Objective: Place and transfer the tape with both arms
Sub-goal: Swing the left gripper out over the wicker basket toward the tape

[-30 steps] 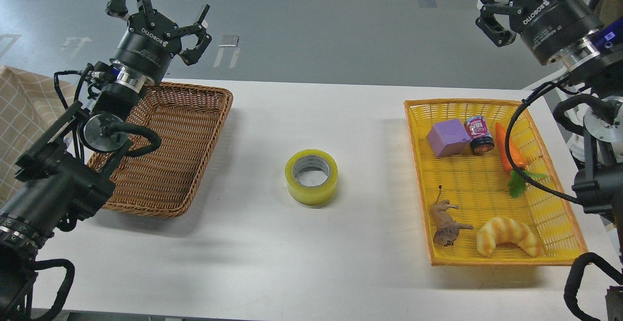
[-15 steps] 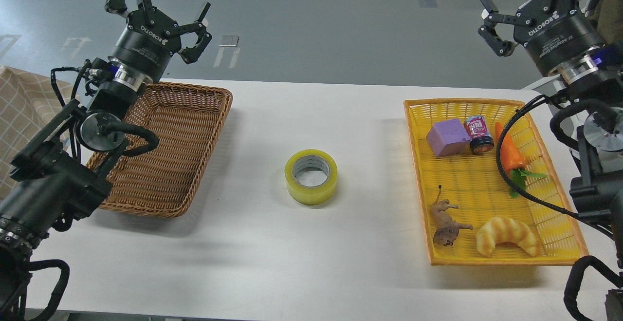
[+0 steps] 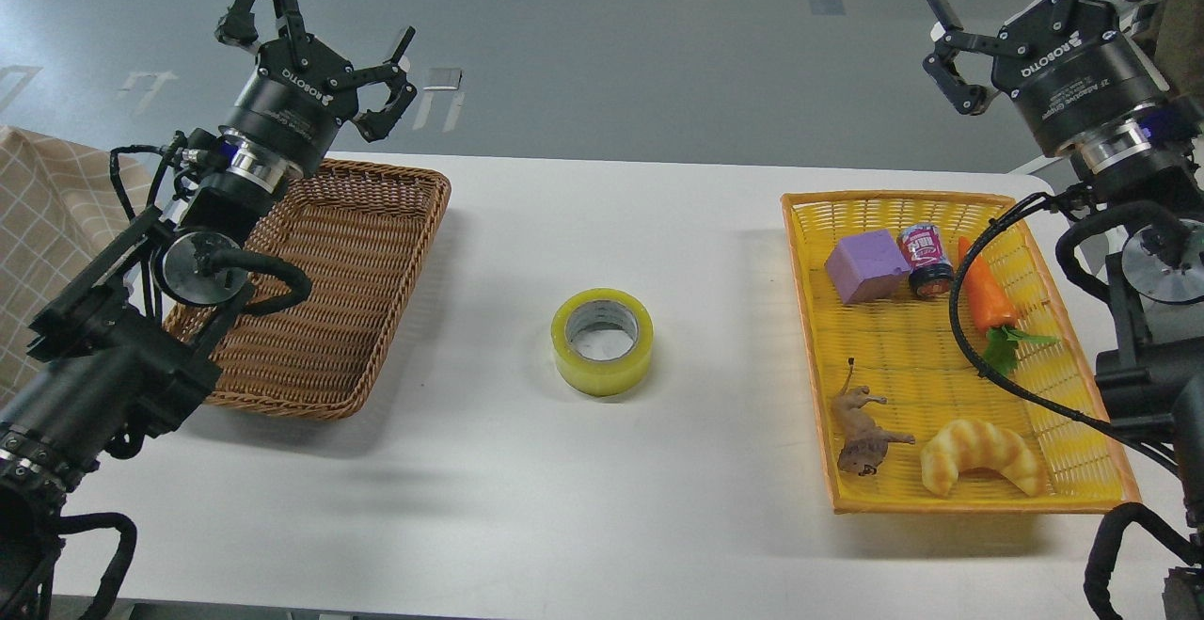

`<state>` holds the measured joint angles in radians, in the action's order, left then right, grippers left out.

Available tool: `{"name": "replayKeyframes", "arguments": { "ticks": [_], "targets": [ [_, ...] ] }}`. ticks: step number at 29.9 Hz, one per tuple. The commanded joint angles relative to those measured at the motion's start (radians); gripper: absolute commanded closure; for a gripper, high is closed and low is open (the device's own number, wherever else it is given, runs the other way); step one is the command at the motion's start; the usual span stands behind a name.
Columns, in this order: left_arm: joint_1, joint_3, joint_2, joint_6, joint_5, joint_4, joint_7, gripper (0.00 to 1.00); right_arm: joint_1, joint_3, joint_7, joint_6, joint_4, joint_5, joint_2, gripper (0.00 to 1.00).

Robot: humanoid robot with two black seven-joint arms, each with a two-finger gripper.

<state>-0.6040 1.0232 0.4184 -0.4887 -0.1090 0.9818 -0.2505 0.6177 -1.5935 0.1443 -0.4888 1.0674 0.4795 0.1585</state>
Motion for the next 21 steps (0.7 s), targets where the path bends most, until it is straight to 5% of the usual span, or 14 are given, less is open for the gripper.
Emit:
{"name": "replayKeyframes", "arguments": {
  "ticks": [1,21],
  "targets": [
    [0.000,0.000,0.000,0.000,0.000,0.000,0.000,0.02,-0.001,0.001,0.008,0.000,0.000,-0.021,-0.001,0.00],
    [0.001,-0.002,0.003,0.000,-0.057,-0.002,-0.009,0.02,-0.064,0.017,0.011,0.000,0.013,-0.019,0.013,0.00]
  ]
}}
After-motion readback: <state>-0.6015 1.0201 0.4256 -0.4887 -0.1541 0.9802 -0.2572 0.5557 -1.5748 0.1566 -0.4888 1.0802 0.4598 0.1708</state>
